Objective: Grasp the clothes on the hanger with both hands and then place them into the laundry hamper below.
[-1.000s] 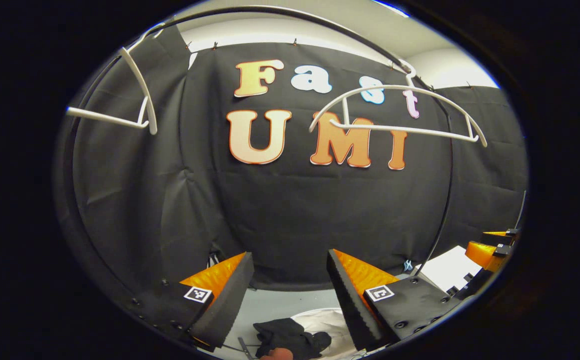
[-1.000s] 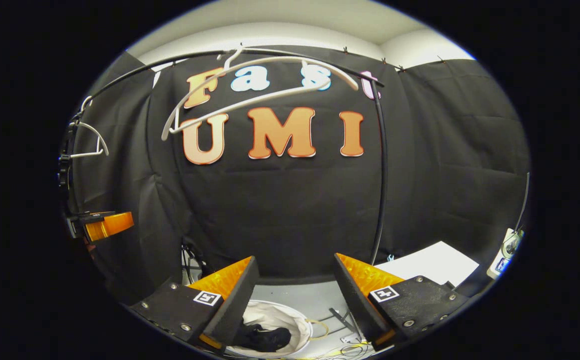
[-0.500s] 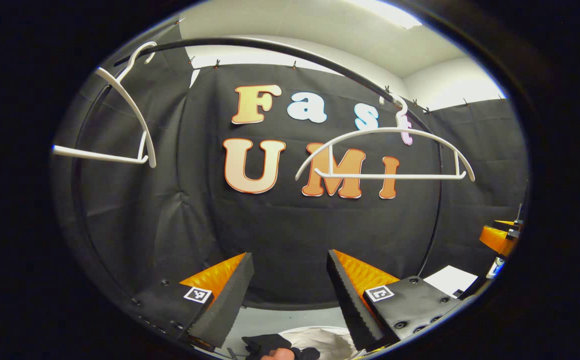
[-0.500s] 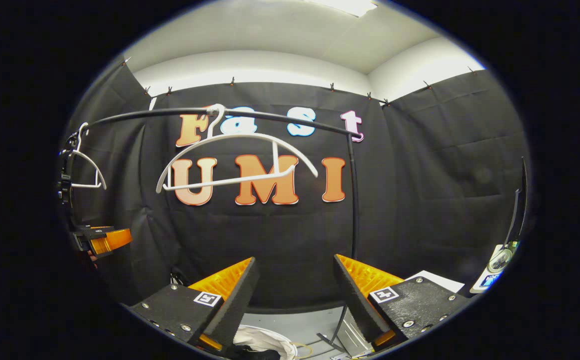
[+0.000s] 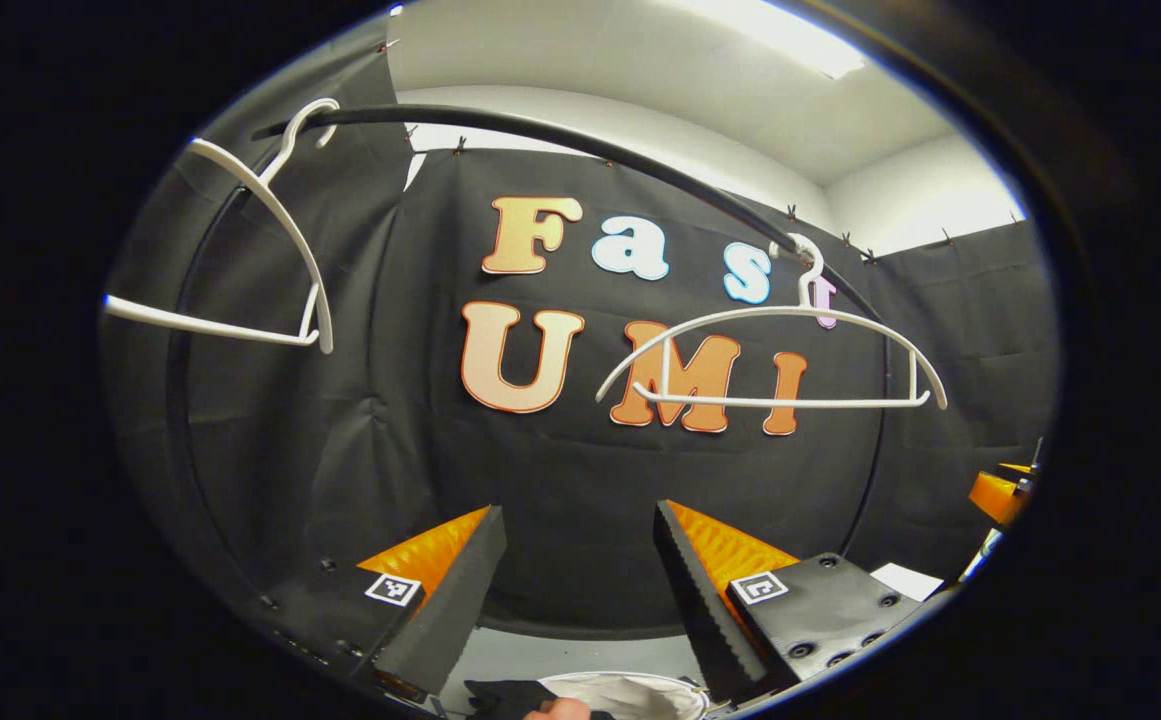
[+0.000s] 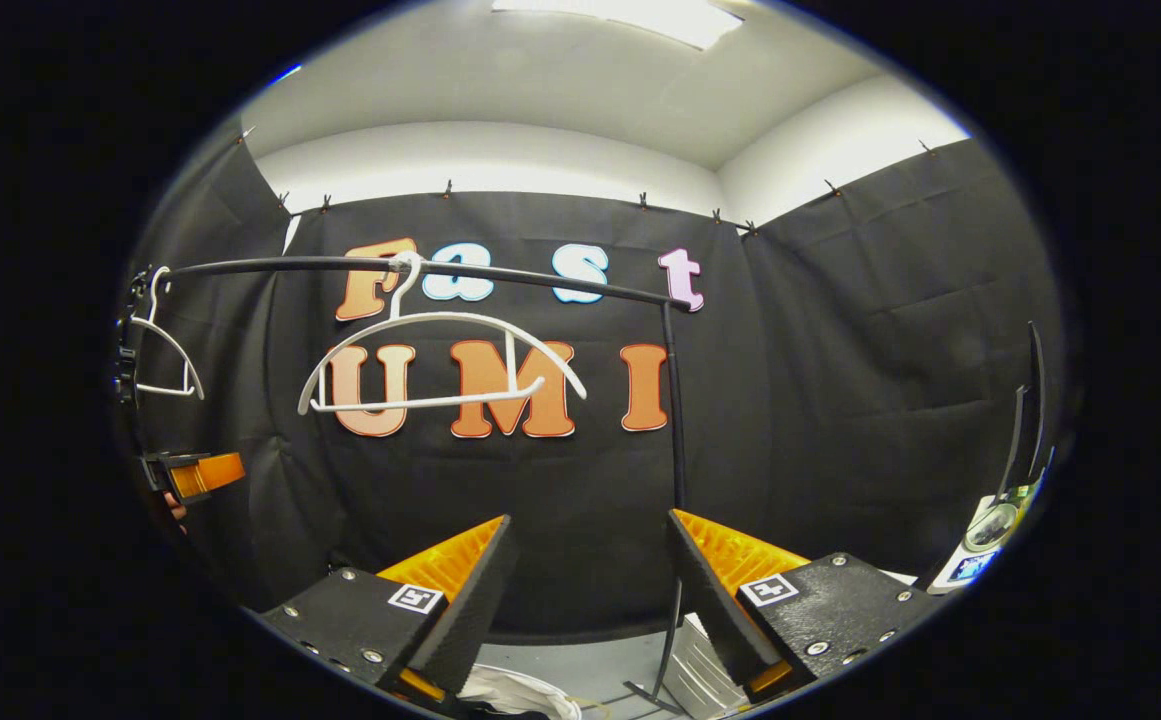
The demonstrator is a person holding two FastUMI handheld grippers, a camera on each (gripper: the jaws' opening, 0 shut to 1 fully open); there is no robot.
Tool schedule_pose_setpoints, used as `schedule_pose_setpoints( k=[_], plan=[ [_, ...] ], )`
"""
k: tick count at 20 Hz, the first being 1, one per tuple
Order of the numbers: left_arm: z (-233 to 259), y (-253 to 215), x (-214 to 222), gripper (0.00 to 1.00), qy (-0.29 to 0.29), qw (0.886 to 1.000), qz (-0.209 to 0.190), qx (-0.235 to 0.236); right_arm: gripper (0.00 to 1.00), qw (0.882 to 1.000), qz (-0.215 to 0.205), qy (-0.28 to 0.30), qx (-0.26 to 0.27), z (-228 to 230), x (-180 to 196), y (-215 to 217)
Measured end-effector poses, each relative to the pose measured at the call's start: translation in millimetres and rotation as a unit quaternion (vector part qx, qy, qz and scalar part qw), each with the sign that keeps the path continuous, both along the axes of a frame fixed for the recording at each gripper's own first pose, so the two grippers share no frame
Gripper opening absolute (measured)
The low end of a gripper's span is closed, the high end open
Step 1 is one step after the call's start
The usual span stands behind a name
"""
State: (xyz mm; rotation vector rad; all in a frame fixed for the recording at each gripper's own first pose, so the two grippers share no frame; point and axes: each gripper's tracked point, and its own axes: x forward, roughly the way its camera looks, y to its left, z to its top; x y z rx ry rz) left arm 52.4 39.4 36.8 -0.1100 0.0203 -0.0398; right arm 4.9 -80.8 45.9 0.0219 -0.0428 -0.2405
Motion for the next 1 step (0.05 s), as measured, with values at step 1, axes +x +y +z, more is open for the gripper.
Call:
schedule_pose_setpoints(
  k=[1],
  plan=[
    [0.3, -1.8, -0.9, 1.00, -0.002, 1.000, 0.000, 0.000, 1.00, 1.000, 0.002, -0.001, 0.002, 0.2, 1.9, -0.7]
  ],
)
